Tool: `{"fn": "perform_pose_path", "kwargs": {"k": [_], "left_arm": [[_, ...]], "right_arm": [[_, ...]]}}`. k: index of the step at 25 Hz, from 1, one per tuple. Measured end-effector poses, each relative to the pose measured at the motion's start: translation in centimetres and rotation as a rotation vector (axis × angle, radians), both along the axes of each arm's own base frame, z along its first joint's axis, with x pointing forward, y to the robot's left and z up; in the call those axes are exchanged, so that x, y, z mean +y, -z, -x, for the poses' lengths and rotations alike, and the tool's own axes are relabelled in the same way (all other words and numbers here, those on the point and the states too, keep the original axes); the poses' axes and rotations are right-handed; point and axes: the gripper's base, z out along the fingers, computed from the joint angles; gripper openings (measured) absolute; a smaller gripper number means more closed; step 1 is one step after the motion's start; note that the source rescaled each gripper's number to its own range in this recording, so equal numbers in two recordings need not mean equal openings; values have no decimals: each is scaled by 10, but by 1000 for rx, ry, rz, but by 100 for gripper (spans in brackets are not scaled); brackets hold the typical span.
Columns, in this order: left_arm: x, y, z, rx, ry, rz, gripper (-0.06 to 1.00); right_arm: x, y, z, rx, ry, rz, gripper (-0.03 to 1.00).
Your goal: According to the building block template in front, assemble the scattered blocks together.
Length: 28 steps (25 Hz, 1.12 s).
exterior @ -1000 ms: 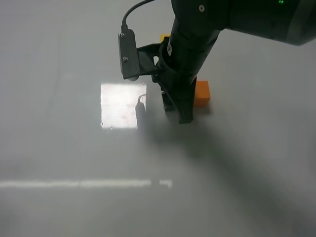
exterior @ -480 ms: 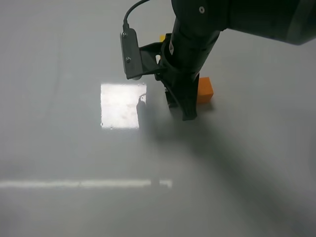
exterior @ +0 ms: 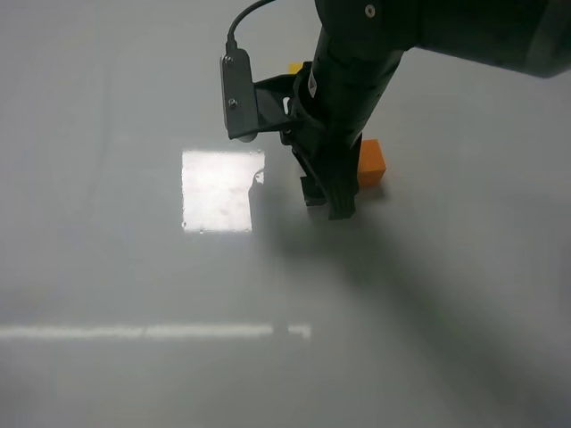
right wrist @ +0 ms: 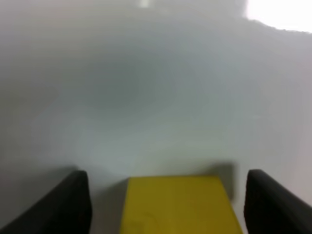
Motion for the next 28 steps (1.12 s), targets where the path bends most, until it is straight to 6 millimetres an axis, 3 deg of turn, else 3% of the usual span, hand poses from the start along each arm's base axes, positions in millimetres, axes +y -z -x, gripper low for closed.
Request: {"fn": "perform_pose_path", "kwargs": {"k": [7,12,20,23,28], "left_arm": [[0,0,0,0,0,0,36],[0,0,0,0,0,0,36],[0,0,0,0,0,0,36],[0,0,0,0,0,0,36],[0,0,0,0,0,0,36]], "right_arm": [[-14,-24,15,-21,6,-49,90],[-16,-24,13,-18,14,-44,90],[-35,-16,-3,22,78,-39,90],[-36,-9,-4,33,79,-29,83],[-35,-7,-4,32,68,-30,81]]}}
